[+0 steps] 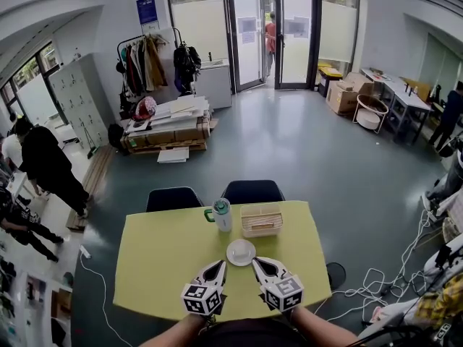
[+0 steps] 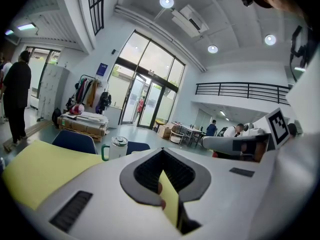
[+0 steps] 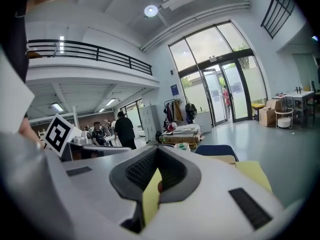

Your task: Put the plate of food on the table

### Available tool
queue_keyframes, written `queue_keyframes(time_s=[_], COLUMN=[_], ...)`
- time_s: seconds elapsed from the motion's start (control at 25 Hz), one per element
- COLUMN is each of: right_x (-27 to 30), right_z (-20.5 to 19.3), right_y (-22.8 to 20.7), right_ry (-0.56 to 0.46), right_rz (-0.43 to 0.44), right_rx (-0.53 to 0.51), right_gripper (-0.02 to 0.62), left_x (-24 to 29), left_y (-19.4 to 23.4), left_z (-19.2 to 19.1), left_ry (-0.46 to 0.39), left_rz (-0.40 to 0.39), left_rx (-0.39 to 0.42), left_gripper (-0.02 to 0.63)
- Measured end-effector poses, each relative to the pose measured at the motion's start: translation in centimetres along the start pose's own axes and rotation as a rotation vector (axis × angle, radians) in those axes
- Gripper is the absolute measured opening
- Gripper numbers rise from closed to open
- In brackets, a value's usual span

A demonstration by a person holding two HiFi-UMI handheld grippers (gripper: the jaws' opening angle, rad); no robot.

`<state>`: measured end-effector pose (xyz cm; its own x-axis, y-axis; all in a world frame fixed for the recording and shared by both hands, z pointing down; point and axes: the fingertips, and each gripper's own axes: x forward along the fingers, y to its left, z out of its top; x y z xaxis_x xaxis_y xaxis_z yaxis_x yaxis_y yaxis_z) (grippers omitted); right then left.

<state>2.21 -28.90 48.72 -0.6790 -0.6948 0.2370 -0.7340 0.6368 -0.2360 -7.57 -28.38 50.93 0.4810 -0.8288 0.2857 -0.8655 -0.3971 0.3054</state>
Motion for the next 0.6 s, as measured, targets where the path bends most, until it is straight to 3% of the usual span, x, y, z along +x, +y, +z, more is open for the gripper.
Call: queue_keyframes(time_s=[0.6], right_x=[0.1], right_z=[0.3], right_y=[-1.8], right_ry=[0.011], right_rz=[-0.037], right_rx=[0.024], right_gripper=[0.011], left_x=[0.3], left_y=[0.3], left_z=[0.2], left_ry=[0.008], left_rz=[0.010], left_rx=[-0.015], left_gripper=[0.008])
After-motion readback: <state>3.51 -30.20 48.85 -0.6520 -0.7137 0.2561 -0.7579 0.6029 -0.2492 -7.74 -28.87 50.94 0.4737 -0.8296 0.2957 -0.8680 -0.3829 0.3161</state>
